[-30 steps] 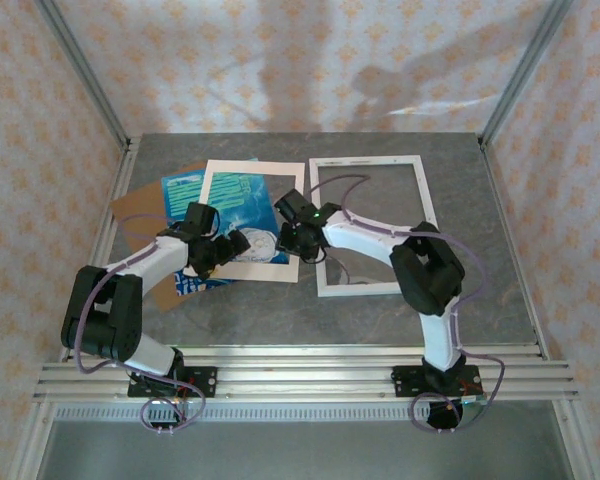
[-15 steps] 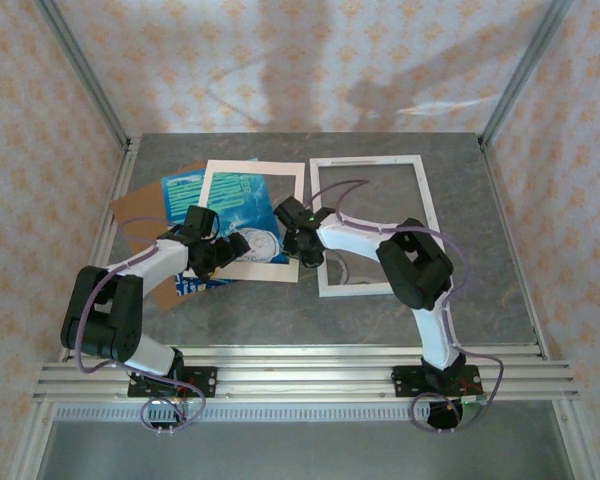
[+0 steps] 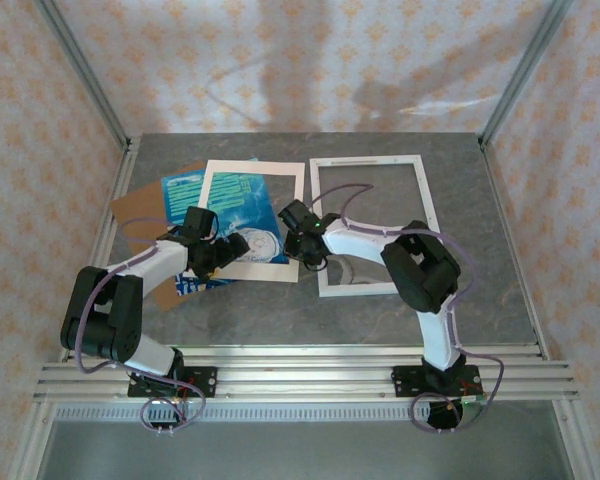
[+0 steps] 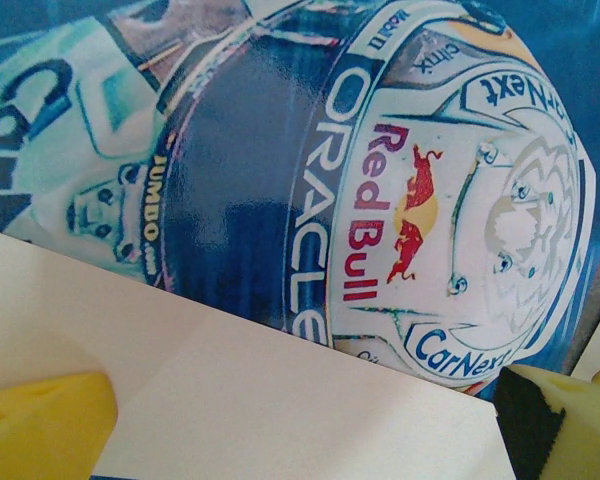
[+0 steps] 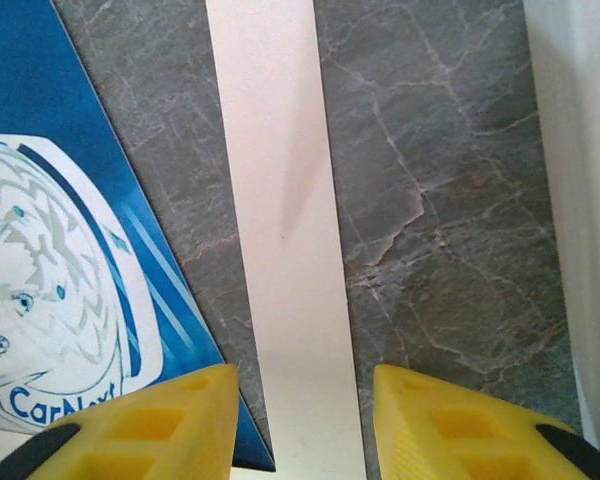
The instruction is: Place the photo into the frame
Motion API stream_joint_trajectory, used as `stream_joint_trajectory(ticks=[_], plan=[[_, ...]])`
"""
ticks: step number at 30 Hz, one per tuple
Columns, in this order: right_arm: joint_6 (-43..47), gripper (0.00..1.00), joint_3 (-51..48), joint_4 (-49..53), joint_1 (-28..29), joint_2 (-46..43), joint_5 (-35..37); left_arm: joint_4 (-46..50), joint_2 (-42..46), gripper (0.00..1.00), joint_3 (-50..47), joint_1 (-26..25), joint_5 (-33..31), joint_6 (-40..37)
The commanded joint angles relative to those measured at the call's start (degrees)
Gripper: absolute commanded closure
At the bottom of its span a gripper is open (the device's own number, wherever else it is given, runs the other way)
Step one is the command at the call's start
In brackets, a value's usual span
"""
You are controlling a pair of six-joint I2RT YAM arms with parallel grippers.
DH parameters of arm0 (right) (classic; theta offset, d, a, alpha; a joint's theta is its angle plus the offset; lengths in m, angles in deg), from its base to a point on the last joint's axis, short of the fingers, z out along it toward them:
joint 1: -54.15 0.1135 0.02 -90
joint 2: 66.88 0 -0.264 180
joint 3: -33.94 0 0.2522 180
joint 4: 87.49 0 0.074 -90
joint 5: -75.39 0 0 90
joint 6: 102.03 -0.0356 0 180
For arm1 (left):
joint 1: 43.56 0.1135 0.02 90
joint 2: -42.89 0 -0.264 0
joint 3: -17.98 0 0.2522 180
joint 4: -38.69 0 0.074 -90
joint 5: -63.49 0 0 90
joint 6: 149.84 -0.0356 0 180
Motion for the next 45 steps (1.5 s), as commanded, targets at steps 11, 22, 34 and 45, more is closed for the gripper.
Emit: stream_joint_trajectory(ticks=[11,22,34,45], plan=[[-0.6,0.61,-6.8,-15.5,-0.2,-5.6,-2.8,0.7,-0.8,0.0,-1.8,0.3,0.5,-0.7],[-5.1,0.57,-14.6,-31.3,-1.7,-10.7,-8.2,0.8,-1.6,0.0,-0.8,0.3,0.7,-0.7],[-14.0,0.56,-19.8,-44.0,-2.5,-11.7,-11.1,0.8,-1.5,0.0,-1.0,0.3,0.5,-0.7],[-18.7,0.41,-23.0,-48.6,-3.2,-15.1,-11.6,0.3,-1.9,0.0,-1.0,0.3,0.6,-0.2]])
